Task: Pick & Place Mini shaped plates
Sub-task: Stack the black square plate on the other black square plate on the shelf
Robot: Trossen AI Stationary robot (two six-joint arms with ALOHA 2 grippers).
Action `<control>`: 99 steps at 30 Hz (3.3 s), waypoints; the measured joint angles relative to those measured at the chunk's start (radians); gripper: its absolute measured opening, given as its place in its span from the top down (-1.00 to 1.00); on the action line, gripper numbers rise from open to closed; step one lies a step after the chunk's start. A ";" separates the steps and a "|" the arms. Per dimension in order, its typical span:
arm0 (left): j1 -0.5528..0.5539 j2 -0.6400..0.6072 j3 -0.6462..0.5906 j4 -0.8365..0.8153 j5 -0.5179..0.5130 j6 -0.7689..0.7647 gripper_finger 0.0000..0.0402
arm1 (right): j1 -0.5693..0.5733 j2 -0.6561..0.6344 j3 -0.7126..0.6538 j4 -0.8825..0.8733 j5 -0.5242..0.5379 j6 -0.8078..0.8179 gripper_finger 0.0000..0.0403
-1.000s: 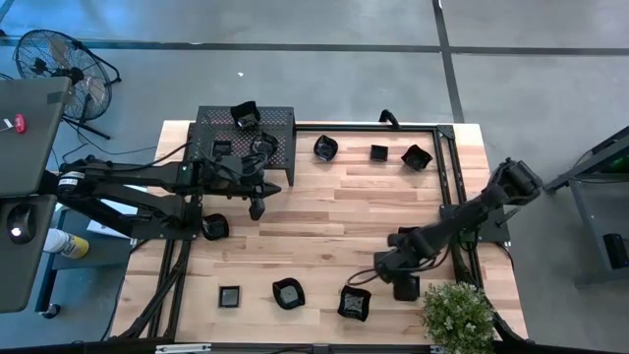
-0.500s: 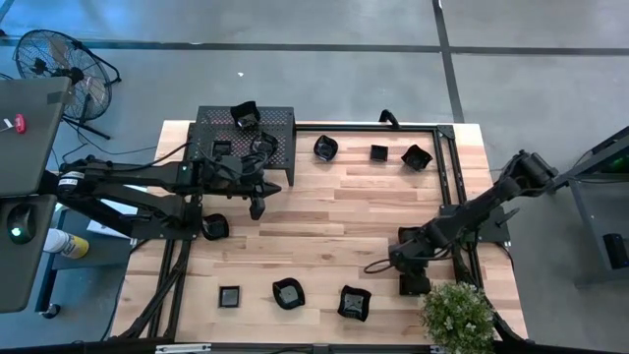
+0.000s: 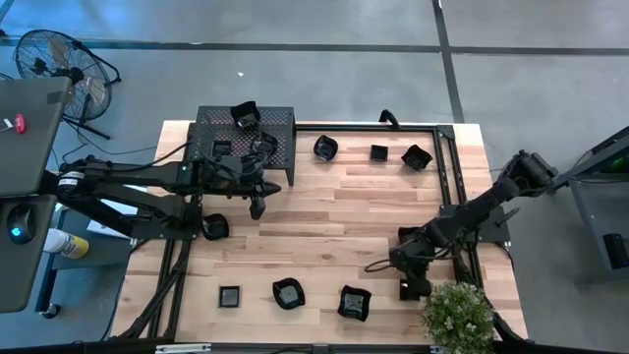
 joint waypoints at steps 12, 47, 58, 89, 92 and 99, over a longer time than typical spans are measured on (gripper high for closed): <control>0.000 -0.093 0.000 -0.004 -0.046 0.005 1.00 | -0.015 -0.091 0.008 0.063 0.007 0.146 0.99; 0.000 -0.138 0.000 -0.211 -0.077 -0.223 1.00 | -0.531 0.641 0.599 0.563 0.399 0.510 1.00; -0.032 -0.126 0.000 -0.359 -0.141 -0.554 1.00 | -0.556 0.620 0.627 0.491 0.316 0.404 0.75; -0.235 0.544 0.000 -0.102 -0.174 -1.517 0.52 | -0.761 -0.320 0.023 0.349 0.244 -0.096 0.96; -0.235 0.568 0.000 -0.070 -0.195 -1.524 0.51 | -0.769 -0.346 0.015 0.338 0.244 -0.129 0.99; -0.235 0.615 0.000 -0.029 -0.194 -1.541 0.57 | -0.786 -0.359 0.016 0.344 0.247 -0.152 0.99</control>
